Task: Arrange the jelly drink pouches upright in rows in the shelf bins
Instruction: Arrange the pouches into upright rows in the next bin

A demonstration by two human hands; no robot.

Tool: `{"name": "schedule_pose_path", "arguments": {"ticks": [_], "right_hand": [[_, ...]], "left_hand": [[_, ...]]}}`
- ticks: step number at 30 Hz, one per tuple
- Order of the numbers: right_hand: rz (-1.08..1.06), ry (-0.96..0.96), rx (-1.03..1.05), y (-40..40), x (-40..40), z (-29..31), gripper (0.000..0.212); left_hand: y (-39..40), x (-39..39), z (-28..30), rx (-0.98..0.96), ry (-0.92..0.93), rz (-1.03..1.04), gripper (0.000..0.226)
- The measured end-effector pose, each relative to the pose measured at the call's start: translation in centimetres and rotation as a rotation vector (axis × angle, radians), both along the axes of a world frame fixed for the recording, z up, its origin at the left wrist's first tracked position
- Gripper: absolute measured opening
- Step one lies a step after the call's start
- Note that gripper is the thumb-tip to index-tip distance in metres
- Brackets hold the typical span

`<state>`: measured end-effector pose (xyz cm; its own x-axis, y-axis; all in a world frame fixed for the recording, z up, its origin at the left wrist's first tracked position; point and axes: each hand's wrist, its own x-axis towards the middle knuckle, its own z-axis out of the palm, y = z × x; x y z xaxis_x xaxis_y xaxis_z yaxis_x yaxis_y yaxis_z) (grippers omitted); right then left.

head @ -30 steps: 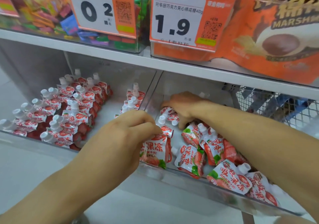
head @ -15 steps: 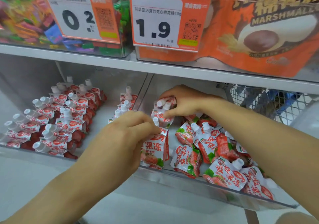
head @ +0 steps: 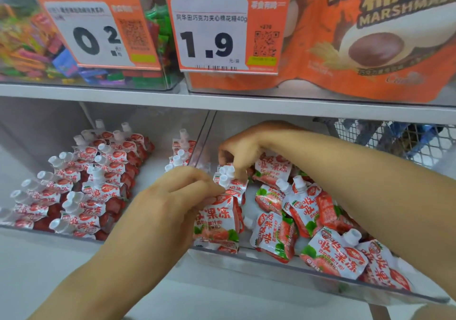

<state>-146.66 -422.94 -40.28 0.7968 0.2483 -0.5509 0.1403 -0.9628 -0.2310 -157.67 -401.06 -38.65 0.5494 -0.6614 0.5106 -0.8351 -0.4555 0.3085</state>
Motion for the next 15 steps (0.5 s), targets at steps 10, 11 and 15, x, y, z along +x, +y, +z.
{"name": "schedule_pose_path", "arguments": {"ticks": [10,11,15], "right_hand": [[0.027,-0.132,0.183,-1.8,-0.8,-0.7,0.035],[0.027,-0.128,0.157,-1.6,-0.9,-1.0,0.047],[0.079,-0.144,0.155,-1.7,-1.1,-0.5,0.053]], "left_hand": [[0.1,0.7,0.0,0.007,0.015,0.020,0.028],[0.0,0.7,0.1,0.004,0.020,0.020,0.029],[-0.4,0.5,0.2,0.007,0.005,0.026,0.028]]}}
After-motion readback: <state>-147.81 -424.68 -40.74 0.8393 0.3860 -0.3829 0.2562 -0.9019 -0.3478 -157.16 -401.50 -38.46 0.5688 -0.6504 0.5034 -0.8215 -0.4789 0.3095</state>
